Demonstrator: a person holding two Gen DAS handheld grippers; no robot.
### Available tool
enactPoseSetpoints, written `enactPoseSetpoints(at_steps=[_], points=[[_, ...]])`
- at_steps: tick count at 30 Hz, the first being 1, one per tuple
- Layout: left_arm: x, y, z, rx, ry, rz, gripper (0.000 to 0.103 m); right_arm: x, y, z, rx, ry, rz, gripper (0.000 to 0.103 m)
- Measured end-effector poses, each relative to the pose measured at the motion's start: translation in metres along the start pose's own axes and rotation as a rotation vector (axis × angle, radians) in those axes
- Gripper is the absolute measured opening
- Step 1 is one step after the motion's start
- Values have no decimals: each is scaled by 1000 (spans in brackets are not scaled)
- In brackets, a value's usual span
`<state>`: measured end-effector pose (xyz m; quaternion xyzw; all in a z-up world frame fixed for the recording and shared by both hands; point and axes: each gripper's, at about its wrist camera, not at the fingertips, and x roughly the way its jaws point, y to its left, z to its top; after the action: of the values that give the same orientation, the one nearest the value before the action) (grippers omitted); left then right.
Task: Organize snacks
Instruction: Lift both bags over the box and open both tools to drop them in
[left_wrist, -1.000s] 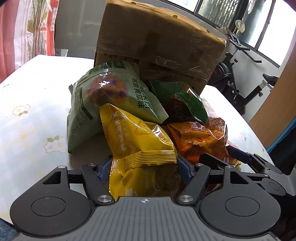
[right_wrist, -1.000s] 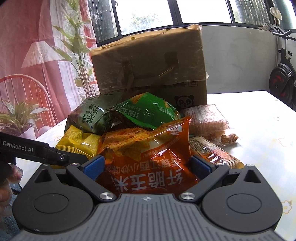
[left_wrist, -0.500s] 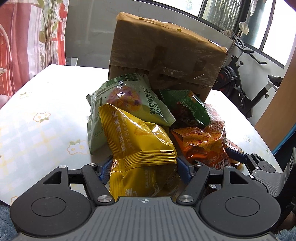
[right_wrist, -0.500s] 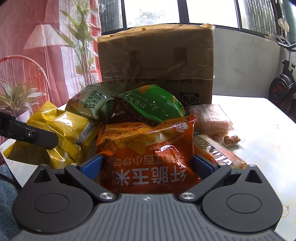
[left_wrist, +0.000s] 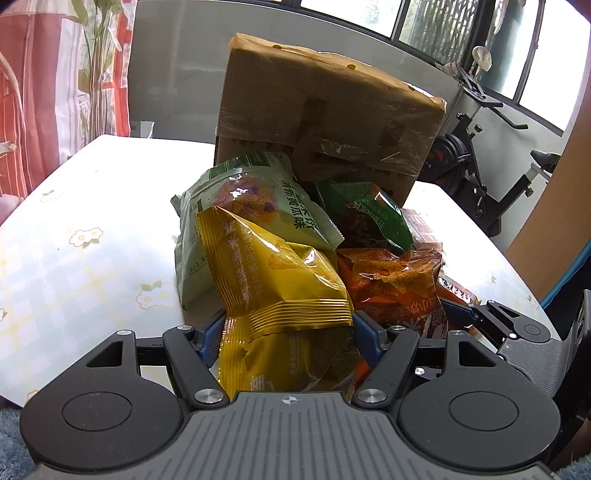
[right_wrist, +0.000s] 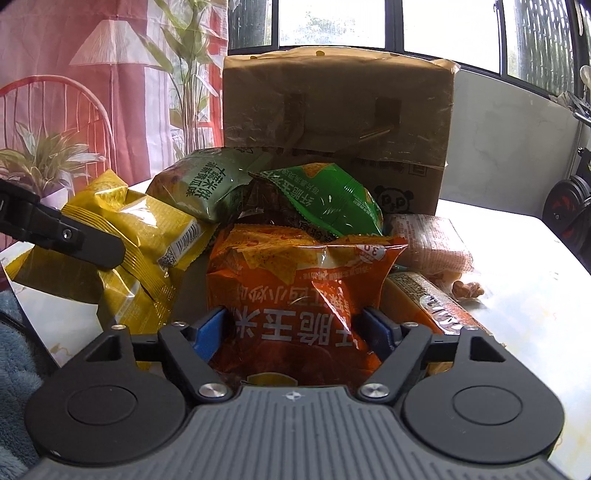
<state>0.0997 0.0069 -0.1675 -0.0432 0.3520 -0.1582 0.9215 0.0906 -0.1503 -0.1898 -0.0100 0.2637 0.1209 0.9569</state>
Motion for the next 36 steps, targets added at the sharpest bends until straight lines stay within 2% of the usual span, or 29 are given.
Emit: enactPoseSetpoints(at_steps=[1, 5, 12, 18, 23, 36], points=[[-2, -1, 0, 4, -8, -1, 73, -2, 0, 1, -5, -1, 9, 67], [-12, -2, -1, 14, -35, -4, 73, -10, -2, 2, -1, -4, 24, 64], [-29, 0, 0, 13, -91, 7, 73, -33, -2, 10, -19, -87, 17, 64], [-42, 0, 7, 58, -178, 62, 73, -44, -13, 12, 49, -152, -19, 64], [-50, 5, 25, 96, -249, 112, 73, -56, -25, 19, 88, -230, -57, 64], [-51, 11, 91, 149, -400, 145, 73, -56, -60, 74, 88, -410, -113, 64]])
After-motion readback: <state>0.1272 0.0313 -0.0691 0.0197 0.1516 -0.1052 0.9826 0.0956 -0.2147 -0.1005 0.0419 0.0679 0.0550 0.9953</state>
